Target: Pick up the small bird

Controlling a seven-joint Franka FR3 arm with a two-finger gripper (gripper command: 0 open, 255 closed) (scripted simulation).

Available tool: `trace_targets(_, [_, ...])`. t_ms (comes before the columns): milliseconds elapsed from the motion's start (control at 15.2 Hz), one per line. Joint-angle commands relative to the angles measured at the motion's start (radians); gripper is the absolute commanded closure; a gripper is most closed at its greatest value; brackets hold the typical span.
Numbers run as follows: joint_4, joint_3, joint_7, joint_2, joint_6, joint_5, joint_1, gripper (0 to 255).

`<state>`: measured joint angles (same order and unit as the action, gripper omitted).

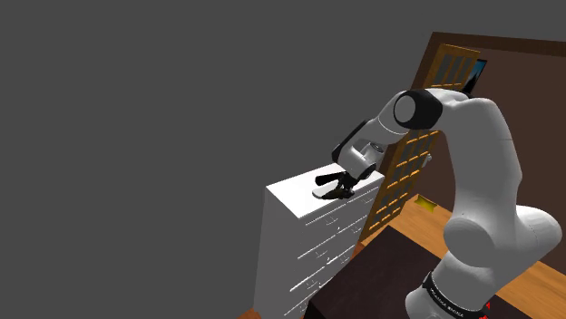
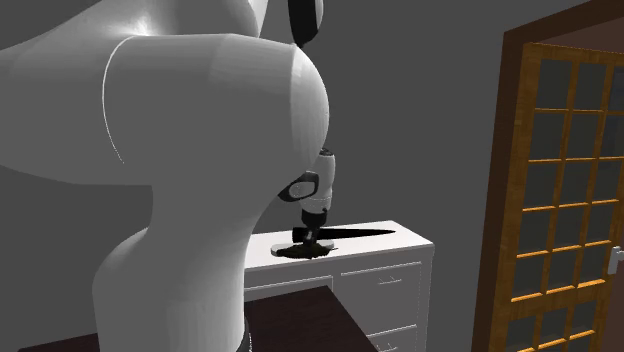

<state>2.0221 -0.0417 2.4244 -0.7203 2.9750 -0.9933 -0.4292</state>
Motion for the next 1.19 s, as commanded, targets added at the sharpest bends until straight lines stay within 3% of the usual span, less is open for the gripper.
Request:
trace_targets(0, [0.000,0.001,0.000,-0.002,-0.001,0.000,0.000,255])
trace_targets(1122, [0.098,-0.156,-0.171,0.192,-0.120,0.148,0.128,255])
